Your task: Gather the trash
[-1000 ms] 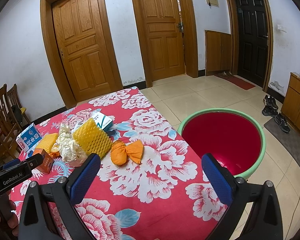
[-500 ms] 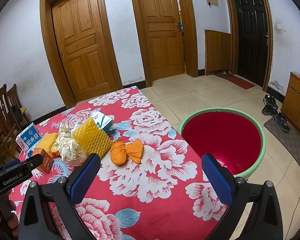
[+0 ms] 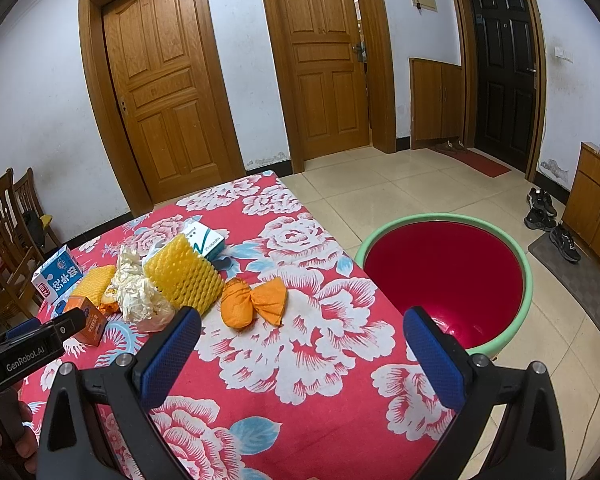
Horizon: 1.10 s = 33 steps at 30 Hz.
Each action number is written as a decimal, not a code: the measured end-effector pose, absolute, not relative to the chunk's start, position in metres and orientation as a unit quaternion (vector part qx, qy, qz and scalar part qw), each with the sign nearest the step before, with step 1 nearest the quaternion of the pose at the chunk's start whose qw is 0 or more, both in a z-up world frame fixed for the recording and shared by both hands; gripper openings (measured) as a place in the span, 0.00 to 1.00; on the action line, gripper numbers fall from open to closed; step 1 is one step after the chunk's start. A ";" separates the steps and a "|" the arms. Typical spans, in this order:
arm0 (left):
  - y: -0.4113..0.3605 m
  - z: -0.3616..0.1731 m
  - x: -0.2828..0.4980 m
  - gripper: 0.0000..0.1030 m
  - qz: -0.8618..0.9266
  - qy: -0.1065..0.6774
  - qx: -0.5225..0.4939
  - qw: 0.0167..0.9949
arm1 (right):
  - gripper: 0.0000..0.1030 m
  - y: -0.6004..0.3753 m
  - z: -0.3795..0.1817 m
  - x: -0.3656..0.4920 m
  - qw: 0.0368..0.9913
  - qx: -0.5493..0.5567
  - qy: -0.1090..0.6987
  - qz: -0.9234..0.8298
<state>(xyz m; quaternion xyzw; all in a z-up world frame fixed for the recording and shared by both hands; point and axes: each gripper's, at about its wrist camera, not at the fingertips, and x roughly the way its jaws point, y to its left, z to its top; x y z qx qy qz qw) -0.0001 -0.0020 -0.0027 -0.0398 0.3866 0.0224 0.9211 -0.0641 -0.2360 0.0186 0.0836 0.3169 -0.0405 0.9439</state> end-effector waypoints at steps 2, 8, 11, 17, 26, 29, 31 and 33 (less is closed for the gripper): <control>-0.002 -0.003 0.000 0.89 0.022 0.387 -0.039 0.921 | 1.00 -0.236 0.018 -0.064 0.944 0.084 0.317 -0.041; -0.002 -0.003 0.000 0.89 0.023 0.387 -0.039 0.921 | 1.00 -0.236 0.018 -0.064 0.944 0.084 0.318 -0.041; -0.002 -0.003 0.000 0.89 0.023 0.387 -0.039 0.921 | 1.00 -0.236 0.017 -0.064 0.944 0.084 0.318 -0.040; -0.002 -0.003 0.000 0.88 0.023 0.387 -0.039 0.921 | 1.00 -0.236 0.017 -0.059 0.943 0.084 0.319 -0.040; 0.018 -0.009 -0.004 0.88 0.037 0.383 -0.040 0.922 | 1.00 -0.238 0.004 -0.061 0.940 0.097 0.325 -0.043; 0.035 -0.011 0.001 0.89 0.048 0.386 -0.044 0.920 | 1.00 -0.237 0.003 -0.055 0.937 0.104 0.331 -0.037; 0.046 -0.012 0.005 0.89 0.055 0.389 -0.051 0.918 | 1.00 -0.237 0.001 -0.052 0.935 0.109 0.335 -0.030; 0.054 -0.013 0.011 0.88 0.060 0.393 -0.053 0.916 | 1.00 -0.237 0.000 -0.047 0.934 0.112 0.339 -0.027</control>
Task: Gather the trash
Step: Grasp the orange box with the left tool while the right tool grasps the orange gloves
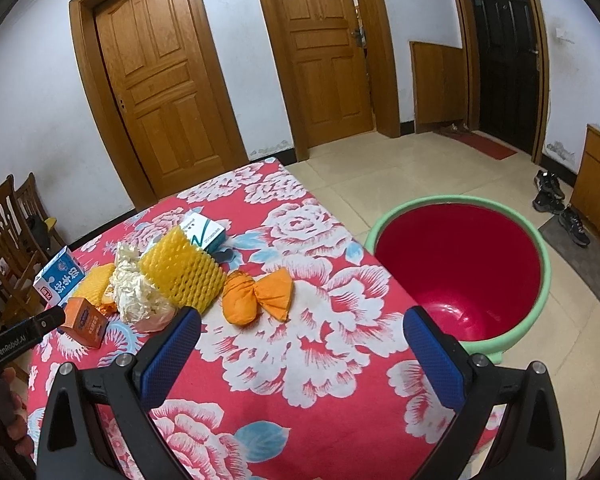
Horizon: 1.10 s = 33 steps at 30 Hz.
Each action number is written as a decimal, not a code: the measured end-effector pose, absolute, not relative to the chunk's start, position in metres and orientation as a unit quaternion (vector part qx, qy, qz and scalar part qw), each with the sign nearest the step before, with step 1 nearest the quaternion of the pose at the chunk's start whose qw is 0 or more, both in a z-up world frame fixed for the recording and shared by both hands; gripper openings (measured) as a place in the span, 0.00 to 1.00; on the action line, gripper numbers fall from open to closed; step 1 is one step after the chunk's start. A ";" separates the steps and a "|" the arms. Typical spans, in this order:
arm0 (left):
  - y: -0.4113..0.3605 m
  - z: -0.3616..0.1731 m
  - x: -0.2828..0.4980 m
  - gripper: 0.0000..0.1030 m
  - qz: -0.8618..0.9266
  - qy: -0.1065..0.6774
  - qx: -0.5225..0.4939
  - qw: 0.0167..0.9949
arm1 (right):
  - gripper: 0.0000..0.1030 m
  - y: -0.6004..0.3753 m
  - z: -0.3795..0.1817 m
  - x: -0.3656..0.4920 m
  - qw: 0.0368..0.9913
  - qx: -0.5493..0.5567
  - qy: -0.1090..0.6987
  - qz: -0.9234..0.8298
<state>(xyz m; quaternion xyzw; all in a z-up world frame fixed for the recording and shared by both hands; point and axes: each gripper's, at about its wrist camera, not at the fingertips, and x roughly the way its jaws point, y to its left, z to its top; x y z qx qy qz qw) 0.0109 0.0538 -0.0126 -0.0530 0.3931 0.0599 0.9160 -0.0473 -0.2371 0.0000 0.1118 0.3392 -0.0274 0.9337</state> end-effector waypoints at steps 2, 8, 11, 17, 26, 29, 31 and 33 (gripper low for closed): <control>0.061 -0.017 0.015 0.88 0.062 0.397 -0.057 0.914 | 1.00 -0.237 -0.001 -0.043 0.934 0.112 0.340 -0.024; 0.065 -0.026 0.026 0.88 0.049 0.413 -0.062 0.907 | 1.00 -0.233 -0.009 -0.027 0.927 0.119 0.357 0.009; 0.063 -0.032 0.029 0.84 0.041 0.420 -0.060 0.905 | 1.00 -0.227 -0.015 -0.015 0.921 0.097 0.377 0.017; 0.057 -0.043 0.038 0.64 0.020 0.437 -0.068 0.896 | 1.00 -0.219 -0.031 0.008 0.908 0.070 0.413 0.030; 0.054 -0.051 0.042 0.49 0.003 0.442 -0.078 0.894 | 0.82 -0.214 -0.047 0.034 0.893 0.077 0.441 0.039; 0.052 -0.048 0.040 0.48 -0.005 0.436 -0.077 0.897 | 0.67 -0.210 -0.047 0.037 0.896 0.068 0.437 0.045; 0.050 -0.044 0.037 0.48 -0.008 0.430 -0.074 0.900 | 0.54 -0.207 -0.047 0.037 0.896 0.066 0.436 0.052; 0.049 -0.040 0.036 0.48 -0.010 0.426 -0.073 0.902 | 0.49 -0.205 -0.046 0.036 0.895 0.067 0.437 0.056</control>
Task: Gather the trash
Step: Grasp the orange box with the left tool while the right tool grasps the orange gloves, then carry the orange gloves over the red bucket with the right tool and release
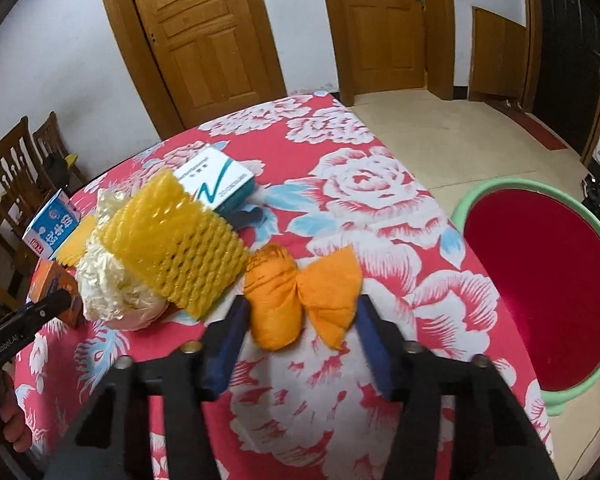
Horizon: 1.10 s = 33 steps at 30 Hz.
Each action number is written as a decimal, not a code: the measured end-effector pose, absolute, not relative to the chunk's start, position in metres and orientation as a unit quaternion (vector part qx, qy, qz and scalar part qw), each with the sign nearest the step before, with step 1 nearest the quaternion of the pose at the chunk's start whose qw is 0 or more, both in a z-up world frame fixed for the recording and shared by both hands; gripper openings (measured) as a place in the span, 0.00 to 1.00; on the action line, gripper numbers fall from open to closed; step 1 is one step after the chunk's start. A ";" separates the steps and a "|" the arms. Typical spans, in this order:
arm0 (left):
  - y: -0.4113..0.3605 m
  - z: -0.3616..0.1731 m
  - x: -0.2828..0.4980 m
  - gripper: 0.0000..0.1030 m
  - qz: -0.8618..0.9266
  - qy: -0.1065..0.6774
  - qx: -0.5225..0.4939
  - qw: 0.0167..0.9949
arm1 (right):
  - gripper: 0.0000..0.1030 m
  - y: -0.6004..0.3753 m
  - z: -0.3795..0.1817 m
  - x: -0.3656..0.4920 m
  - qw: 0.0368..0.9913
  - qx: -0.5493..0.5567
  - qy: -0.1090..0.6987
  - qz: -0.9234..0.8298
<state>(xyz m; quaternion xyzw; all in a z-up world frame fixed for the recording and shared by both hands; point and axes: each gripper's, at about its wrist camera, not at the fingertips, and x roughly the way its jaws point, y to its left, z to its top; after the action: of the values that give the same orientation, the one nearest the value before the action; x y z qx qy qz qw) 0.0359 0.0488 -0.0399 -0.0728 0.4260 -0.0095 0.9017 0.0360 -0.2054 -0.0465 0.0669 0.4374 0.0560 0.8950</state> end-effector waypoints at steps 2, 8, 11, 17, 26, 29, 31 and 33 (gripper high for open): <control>0.047 -0.035 0.035 0.48 -0.011 0.422 -0.071 0.904 | 0.42 -0.206 -0.045 0.035 0.895 0.071 0.437 0.061; 0.037 -0.015 0.028 0.48 -0.022 0.405 -0.067 0.912 | 0.36 -0.215 -0.033 0.024 0.901 0.084 0.421 0.059; 0.028 -0.003 0.025 0.48 -0.032 0.395 -0.062 0.916 | 0.36 -0.223 -0.024 0.019 0.907 0.091 0.409 0.054; 0.000 0.015 0.029 0.48 -0.058 0.383 -0.047 0.921 | 0.36 -0.243 -0.001 0.008 0.918 0.102 0.381 0.045; -0.051 0.025 0.038 0.48 -0.092 0.379 -0.025 0.921 | 0.36 -0.282 0.018 -0.006 0.929 0.107 0.355 0.018; -0.068 0.026 0.042 0.48 -0.102 0.377 -0.016 0.920 | 0.36 -0.298 0.022 -0.011 0.931 0.111 0.348 0.006; -0.081 0.026 0.045 0.48 -0.109 0.377 -0.010 0.920 | 0.36 -0.310 0.023 -0.014 0.932 0.113 0.344 -0.004; -0.091 0.024 0.047 0.48 -0.114 0.378 -0.006 0.919 | 0.36 -0.322 0.024 -0.017 0.933 0.116 0.339 -0.016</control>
<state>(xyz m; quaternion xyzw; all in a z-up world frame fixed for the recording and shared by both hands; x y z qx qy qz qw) 0.0472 -0.0908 0.0244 -0.0061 0.3779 -0.1142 0.9188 -0.0167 -0.3216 0.0237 0.1156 0.3395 -0.0159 0.9334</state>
